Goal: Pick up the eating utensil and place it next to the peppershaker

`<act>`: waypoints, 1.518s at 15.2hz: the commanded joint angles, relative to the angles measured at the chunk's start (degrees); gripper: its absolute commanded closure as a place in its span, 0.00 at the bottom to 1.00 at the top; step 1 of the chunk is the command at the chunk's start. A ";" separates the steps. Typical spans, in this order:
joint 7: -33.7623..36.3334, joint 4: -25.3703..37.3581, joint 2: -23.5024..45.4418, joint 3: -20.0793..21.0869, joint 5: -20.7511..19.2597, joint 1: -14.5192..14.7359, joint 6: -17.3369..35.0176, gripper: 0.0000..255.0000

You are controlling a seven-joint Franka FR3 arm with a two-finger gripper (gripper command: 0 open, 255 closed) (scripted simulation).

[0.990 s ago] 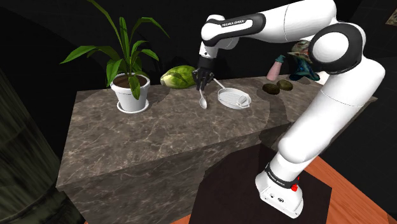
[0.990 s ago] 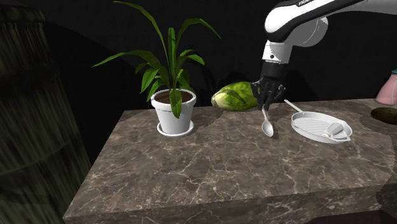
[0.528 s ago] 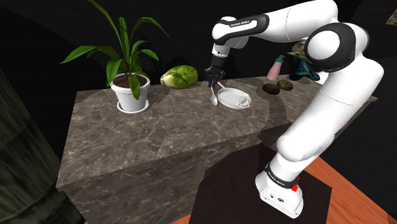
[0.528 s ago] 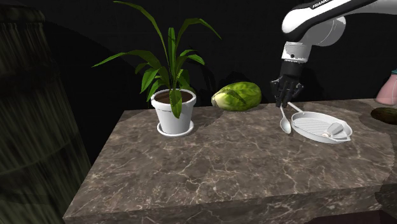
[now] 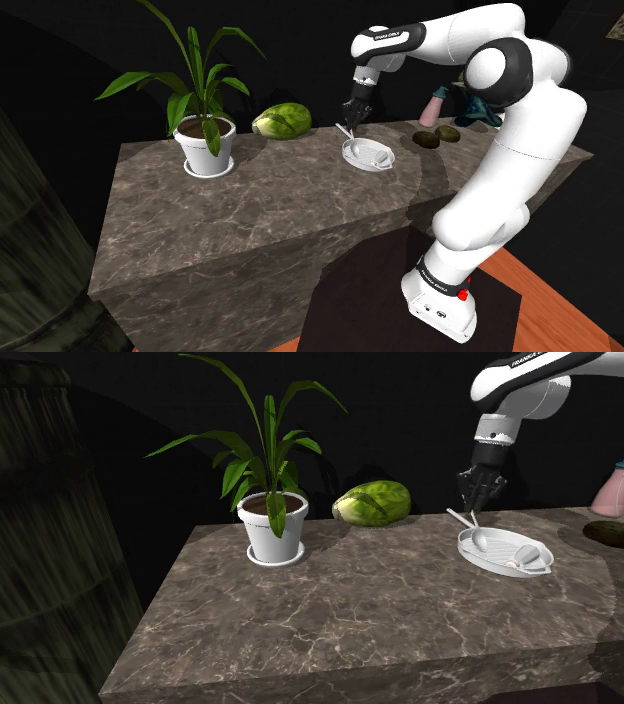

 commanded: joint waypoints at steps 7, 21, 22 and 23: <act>-1.79 -2.86 2.06 -0.45 0.10 -0.54 4.70 1.00; -3.15 -8.38 6.04 -0.30 0.75 -0.46 14.12 1.00; -3.15 -8.39 6.03 -0.30 0.75 -0.46 14.12 1.00; -3.15 -8.39 6.03 -0.29 0.75 -0.46 14.12 1.00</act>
